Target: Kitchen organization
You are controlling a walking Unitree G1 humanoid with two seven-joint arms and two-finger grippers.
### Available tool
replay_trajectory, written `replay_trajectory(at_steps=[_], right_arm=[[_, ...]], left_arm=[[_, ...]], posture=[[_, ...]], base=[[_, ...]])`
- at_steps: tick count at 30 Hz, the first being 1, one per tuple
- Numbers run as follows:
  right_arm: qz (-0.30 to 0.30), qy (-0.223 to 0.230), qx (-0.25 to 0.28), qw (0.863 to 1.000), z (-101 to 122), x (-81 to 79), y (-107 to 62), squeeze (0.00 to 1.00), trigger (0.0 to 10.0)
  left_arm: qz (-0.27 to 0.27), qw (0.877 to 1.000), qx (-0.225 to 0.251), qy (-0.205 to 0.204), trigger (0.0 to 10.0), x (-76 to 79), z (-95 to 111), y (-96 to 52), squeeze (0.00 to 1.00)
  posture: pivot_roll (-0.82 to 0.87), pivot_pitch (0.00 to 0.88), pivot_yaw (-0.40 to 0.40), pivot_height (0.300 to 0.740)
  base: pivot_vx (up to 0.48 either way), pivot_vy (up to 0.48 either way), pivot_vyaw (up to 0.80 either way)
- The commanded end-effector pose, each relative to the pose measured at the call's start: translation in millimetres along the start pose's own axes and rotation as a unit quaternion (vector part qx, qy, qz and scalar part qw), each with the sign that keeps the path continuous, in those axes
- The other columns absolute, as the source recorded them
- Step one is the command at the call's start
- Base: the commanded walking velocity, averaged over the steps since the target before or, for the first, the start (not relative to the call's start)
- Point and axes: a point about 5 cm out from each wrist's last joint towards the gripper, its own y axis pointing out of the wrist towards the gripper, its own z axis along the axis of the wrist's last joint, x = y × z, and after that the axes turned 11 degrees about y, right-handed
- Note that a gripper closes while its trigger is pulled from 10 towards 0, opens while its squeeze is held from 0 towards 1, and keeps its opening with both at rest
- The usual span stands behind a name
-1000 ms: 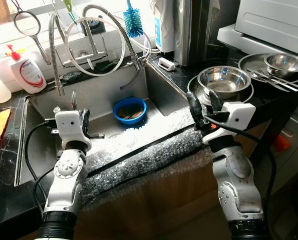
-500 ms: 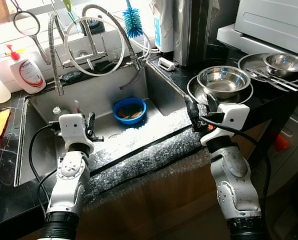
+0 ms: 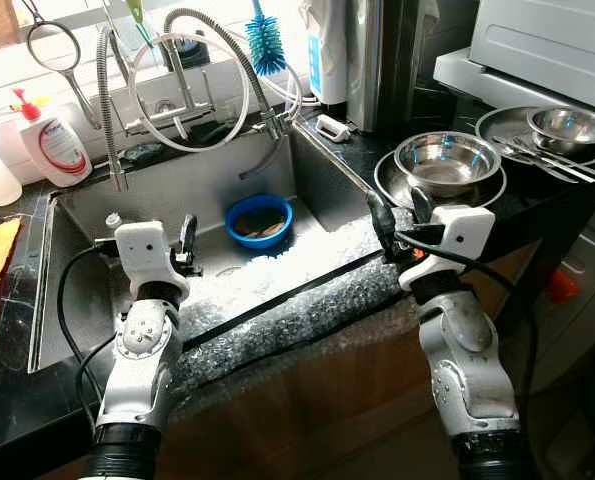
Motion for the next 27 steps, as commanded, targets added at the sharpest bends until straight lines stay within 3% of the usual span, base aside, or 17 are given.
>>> replay_trajectory(at_steps=[1,8,27], right_arm=[[-0.002,-0.009,0.004,1.0,-0.2,-2.8,2.0,0.0,10.0],[-0.043,-0.012,0.015,0.999,1.0,6.9,-0.3,0.0,10.0],[-0.048,-0.013,0.018,0.999,0.9,7.3,-0.1,0.0,10.0]], left_arm=[[0.0,0.999,0.025,0.022,10.0,-4.0,8.7,-0.3,0.0],[-0.009,0.998,0.035,0.049,10.0,-6.9,9.0,-4.6,0.0],[-0.01,0.998,0.038,0.053,10.0,-7.0,9.6,-5.5,0.0]], posture=[[-0.2,0.0,0.143,0.74],[-0.2,0.0,0.156,0.74],[-0.2,0.0,0.156,0.74]], base=[[0.0,0.0,0.0],[0.0,0.0,0.0],[0.0,0.0,0.0]])
